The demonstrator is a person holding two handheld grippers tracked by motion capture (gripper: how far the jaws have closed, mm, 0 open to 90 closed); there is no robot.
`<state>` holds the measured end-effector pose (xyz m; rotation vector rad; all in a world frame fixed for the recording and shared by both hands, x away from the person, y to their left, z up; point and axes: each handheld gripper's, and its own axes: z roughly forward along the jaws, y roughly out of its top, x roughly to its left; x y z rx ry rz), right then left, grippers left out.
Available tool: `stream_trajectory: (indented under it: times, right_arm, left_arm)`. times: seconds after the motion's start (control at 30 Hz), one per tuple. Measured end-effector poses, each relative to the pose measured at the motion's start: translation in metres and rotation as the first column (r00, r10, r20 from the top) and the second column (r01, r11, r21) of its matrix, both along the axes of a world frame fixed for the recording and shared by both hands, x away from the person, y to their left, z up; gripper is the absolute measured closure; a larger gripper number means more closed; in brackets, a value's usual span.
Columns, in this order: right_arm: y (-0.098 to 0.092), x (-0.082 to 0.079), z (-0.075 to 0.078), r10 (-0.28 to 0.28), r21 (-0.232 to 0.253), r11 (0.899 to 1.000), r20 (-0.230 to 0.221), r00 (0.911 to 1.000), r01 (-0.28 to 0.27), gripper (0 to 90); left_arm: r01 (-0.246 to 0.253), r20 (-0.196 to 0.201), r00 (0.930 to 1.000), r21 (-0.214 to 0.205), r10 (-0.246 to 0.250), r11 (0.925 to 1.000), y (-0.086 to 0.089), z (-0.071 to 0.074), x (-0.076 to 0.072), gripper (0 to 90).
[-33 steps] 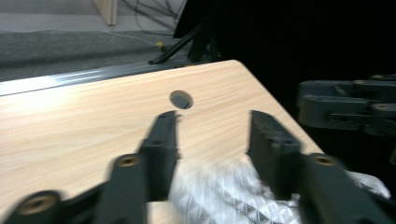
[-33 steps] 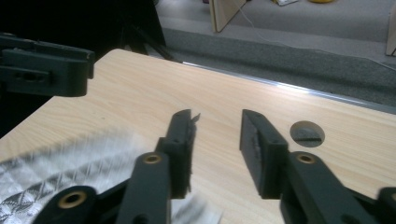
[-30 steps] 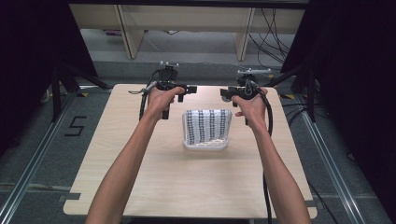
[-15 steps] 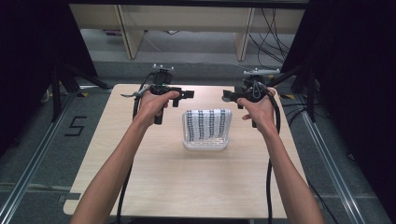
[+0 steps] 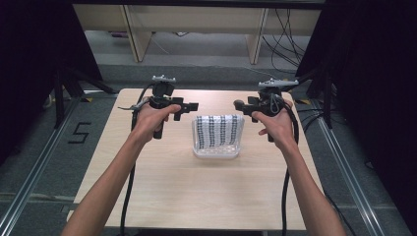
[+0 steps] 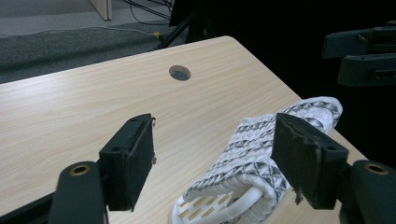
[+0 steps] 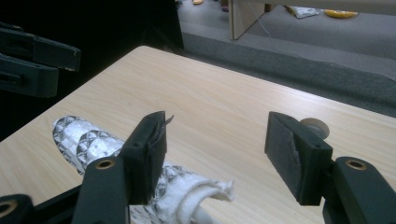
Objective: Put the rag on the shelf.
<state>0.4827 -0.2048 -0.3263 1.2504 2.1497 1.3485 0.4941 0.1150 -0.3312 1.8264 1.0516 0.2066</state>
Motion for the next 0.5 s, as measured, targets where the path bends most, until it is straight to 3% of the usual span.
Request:
stream_trajectory:
  times: [0.1, 0.23, 0.37, 0.43, 0.5]
  right_arm:
    - [0.0, -0.005, 0.001, 0.006, 0.012, 1.0, 0.0, 1.0, -0.006, 39.4]
    - [0.001, -0.01, 0.003, 0.034, -0.01, 0.999, 0.025, 0.9991, -0.034, 38.2]
    - [0.004, -0.017, 0.005, 0.041, -0.012, 0.999, 0.02, 0.999, -0.04, 37.6]
    - [0.004, -0.018, 0.006, 0.059, -0.021, 0.998, 0.043, 0.9973, -0.058, 37.1]
    - [0.005, -0.022, 0.007, 0.06, -0.015, 0.998, 0.033, 0.9977, -0.059, 36.4]
  left_arm:
    - [0.002, 0.005, 1.0, 0.0, -0.002, 1.0, 0.002, 0.0, -0.004, 27.9]
    - [0.003, 0.018, 0.9998, -0.005, -0.003, 1.0, 0.002, 0.002, -0.01, 27.6]
    - [0.021, 0.019, 0.9996, -0.006, -0.021, 0.9998, 0.004, 0.002, -0.015, 27.2]
    - [0.024, 0.02, 0.9995, -0.012, -0.024, 0.9996, 0.004, 0.001, -0.018, 26.7]
    - [0.029, 0.018, 0.9994, -0.017, -0.029, 0.9994, 0.005, 0.001, -0.021, 25.5]
